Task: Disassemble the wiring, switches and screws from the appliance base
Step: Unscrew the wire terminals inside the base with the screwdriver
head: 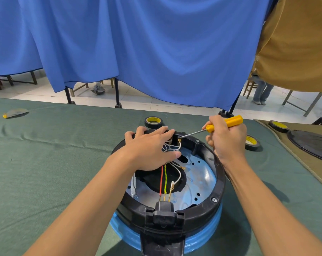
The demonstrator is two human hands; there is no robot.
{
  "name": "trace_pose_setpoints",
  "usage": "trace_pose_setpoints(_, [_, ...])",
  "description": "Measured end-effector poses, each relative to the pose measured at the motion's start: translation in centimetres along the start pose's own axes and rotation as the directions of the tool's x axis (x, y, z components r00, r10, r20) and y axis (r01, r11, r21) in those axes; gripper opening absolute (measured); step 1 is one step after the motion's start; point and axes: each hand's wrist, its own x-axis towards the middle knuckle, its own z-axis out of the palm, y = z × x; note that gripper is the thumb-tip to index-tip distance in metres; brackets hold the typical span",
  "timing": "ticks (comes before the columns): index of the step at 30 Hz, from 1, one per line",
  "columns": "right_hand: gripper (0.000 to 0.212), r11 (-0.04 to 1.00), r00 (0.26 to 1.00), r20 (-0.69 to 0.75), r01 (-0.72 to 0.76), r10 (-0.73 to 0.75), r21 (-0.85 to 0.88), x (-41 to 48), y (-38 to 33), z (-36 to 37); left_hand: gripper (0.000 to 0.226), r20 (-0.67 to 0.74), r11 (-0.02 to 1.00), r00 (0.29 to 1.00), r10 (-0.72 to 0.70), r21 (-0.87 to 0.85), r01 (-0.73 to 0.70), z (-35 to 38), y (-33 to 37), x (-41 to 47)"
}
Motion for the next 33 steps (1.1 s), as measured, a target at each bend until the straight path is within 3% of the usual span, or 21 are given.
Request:
trace_pose_setpoints(6, [0.033, 0.999, 0.998, 0.047, 0.032, -0.029, -0.044, 0.3, 0.0, 0.2, 0.070, -0.006, 1.000, 1.000, 0.006, 0.001, -0.006, -0.1, 0.1, 0.0])
trace_pose_setpoints(15, [0.031, 0.996, 0.999, -0.036, -0.024, 0.027, 0.089, 0.1, 0.1, 0.1, 0.071, 0.000, 1.000, 1.000, 0.001, -0.002, -0.001, 0.0, 0.0, 0.0])
trace_pose_setpoints(24, [0.040, 0.950, 0.968, 0.095, 0.245, -0.231, -0.192, 0.3, -0.2, 0.2, 0.071, -0.006, 1.000, 1.000, 0.005, -0.001, -0.005, -0.1, 0.0, -0.1])
trace_pose_setpoints(26, [0.039, 0.964, 0.977, 0.112, 0.199, -0.182, -0.175, 0.8, -0.4, 0.4, 0.071, -0.002, 1.000, 1.000, 0.004, 0.000, -0.004, -0.1, 0.0, -0.1])
trace_pose_setpoints(30, [0.032, 0.996, 0.995, 0.061, -0.085, 0.083, 0.025, 2.1, -0.7, 1.2, 0.072, 0.002, 1.000, 1.000, 0.004, 0.008, -0.004, -0.2, 0.2, -0.2])
trace_pose_setpoints(33, [0.033, 0.990, 0.992, 0.039, -0.121, 0.118, 0.078, 2.3, -0.5, 1.5, 0.072, 0.006, 1.000, 1.000, -0.001, 0.004, 0.001, -0.3, 0.1, -0.2])
